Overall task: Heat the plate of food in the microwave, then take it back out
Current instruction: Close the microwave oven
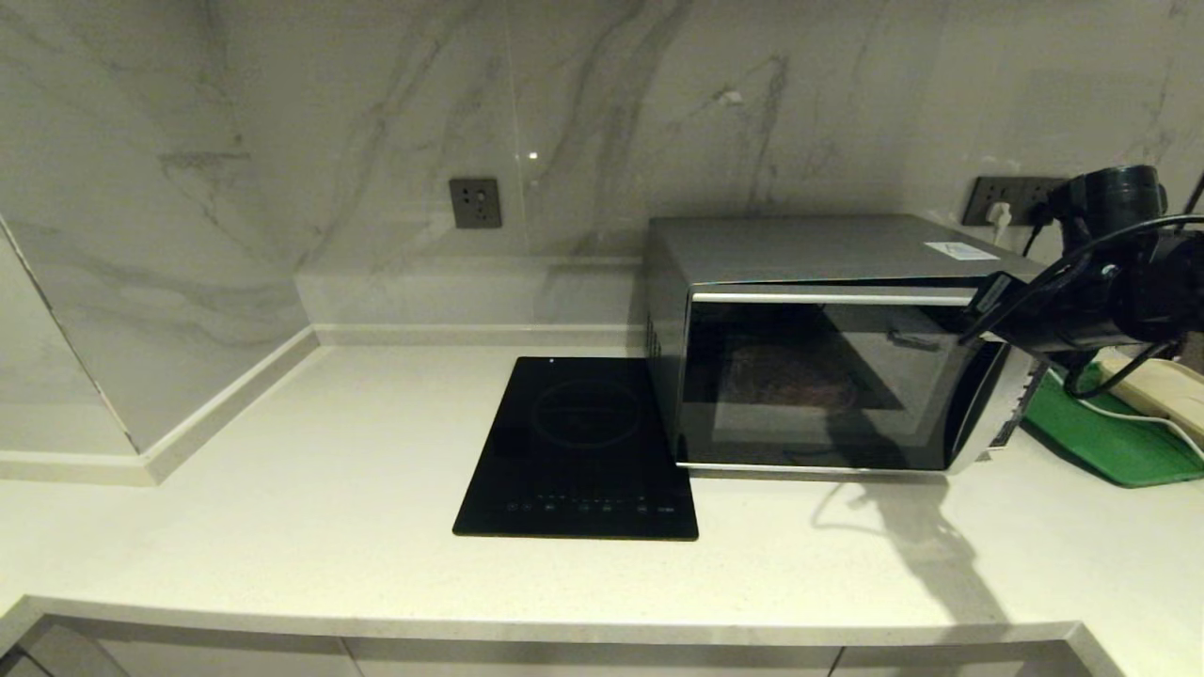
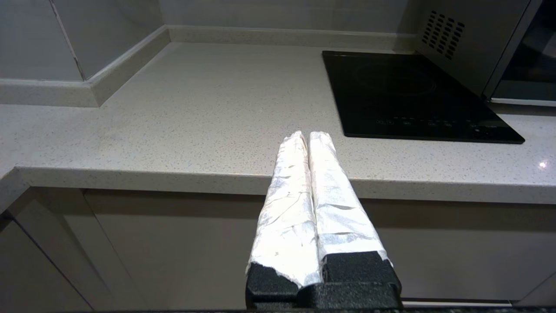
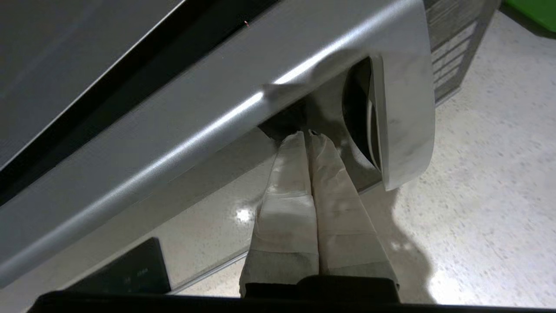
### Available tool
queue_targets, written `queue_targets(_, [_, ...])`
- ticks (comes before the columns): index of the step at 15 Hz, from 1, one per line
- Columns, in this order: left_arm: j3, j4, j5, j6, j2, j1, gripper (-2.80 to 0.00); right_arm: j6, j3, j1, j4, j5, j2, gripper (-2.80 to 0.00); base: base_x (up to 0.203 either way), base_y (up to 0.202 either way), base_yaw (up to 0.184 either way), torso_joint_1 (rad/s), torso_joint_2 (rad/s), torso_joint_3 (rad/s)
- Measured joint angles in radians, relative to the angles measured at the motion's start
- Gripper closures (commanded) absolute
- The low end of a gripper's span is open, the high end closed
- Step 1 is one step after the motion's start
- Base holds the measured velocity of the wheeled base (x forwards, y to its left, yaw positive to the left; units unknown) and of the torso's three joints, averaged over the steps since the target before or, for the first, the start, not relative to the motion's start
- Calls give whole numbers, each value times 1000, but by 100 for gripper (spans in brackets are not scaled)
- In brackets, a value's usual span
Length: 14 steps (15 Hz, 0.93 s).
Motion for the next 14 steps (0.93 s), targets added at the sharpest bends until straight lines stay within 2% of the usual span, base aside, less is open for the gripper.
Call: queue_targets(14, [0,0,0,0,0,0,0,-26,-109,2,-42,3,61,0,0,0,0,0,0,0])
